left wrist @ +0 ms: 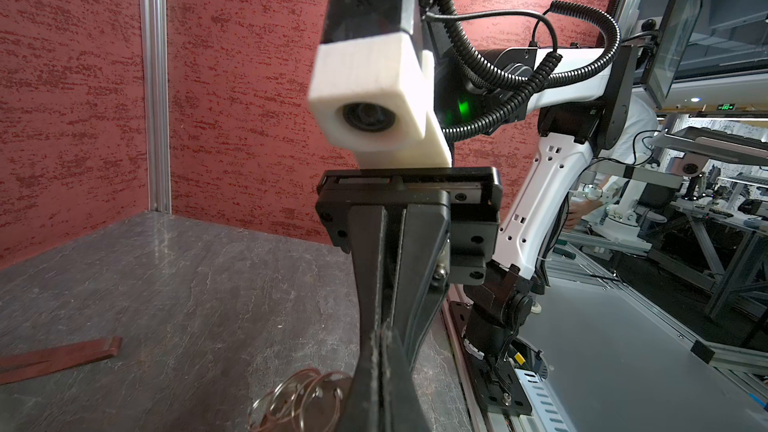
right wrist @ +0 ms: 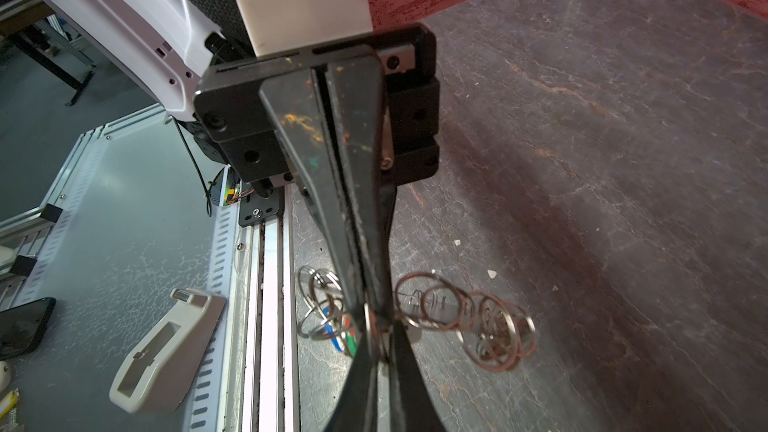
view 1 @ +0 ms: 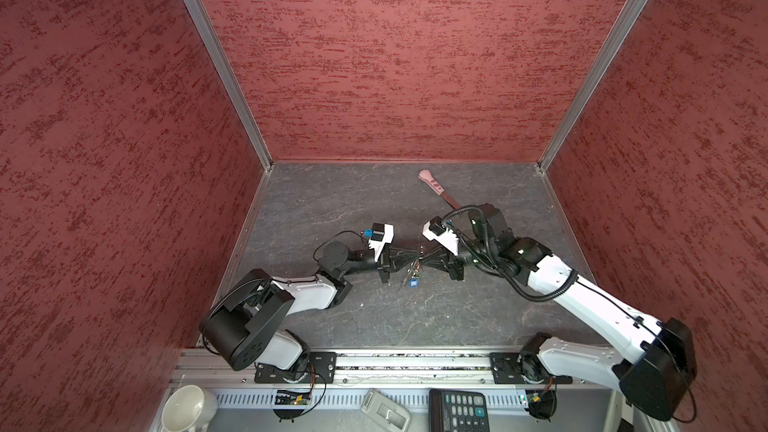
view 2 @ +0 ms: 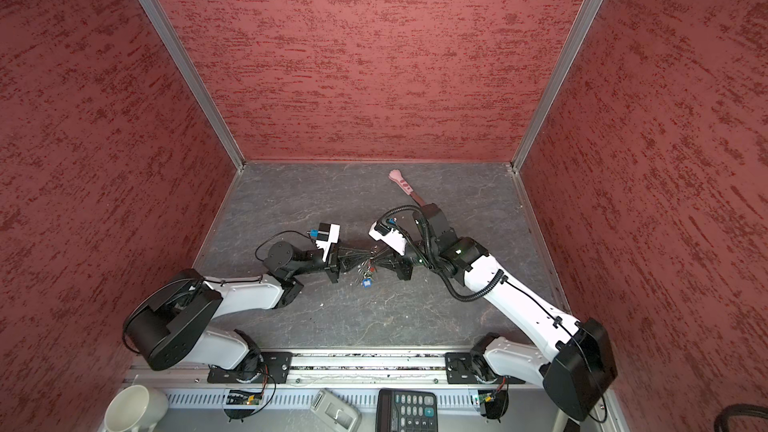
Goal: Put the keys on the keyring
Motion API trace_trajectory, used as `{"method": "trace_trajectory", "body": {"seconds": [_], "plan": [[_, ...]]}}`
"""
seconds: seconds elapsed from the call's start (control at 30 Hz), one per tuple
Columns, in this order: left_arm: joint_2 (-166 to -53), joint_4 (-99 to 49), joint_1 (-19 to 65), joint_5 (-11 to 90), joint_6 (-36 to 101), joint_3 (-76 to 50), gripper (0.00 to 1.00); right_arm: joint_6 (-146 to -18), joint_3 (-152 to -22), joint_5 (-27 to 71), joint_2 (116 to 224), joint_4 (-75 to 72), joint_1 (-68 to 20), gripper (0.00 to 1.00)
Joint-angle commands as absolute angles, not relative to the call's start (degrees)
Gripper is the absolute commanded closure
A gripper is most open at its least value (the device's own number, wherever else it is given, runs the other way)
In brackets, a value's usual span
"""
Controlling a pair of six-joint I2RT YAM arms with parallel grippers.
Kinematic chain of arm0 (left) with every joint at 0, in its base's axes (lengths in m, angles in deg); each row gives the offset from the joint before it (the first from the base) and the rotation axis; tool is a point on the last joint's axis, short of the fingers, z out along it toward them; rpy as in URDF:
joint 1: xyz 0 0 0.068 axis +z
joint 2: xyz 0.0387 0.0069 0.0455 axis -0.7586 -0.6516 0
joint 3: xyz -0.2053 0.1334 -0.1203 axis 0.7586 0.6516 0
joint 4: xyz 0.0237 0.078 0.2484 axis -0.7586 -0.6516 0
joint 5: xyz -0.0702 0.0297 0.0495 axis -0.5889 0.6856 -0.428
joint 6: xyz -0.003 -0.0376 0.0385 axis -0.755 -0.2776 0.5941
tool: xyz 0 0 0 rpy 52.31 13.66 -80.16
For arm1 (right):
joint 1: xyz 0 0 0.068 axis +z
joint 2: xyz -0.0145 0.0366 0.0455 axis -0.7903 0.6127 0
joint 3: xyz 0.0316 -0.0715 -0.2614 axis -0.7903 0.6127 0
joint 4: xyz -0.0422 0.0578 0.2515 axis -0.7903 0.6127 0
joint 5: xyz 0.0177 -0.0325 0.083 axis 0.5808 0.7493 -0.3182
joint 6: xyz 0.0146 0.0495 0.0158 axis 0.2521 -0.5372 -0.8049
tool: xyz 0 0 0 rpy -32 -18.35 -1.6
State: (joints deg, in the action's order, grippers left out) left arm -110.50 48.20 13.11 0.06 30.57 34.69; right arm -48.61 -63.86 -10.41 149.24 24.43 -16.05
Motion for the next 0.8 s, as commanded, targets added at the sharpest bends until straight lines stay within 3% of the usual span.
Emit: {"method": "trace_trajectory", "body": {"seconds": [0.0,0.17,0.47,0.77], "plan": [[-110.3,51.82,12.16,0.24,30.08,33.27,1.0,-48.75,-63.11,-10.63,148.66,20.54,-15.66,0.9],[-110.2,51.82,12.17,-1.41,29.72,33.29,1.0,-49.33,-61.27,-6.32,145.59,18.5,-15.83,0.88],[-109.11,51.82,11.72,-3.33,28.92,32.49,1.0,-50.27,-61.3,-8.8,148.27,17.74,-15.84,0.88],[-109.04,51.82,11.91,-0.97,29.8,33.73,1.0,-48.75,-60.12,-5.51,144.37,18.48,-15.85,0.8]]}}
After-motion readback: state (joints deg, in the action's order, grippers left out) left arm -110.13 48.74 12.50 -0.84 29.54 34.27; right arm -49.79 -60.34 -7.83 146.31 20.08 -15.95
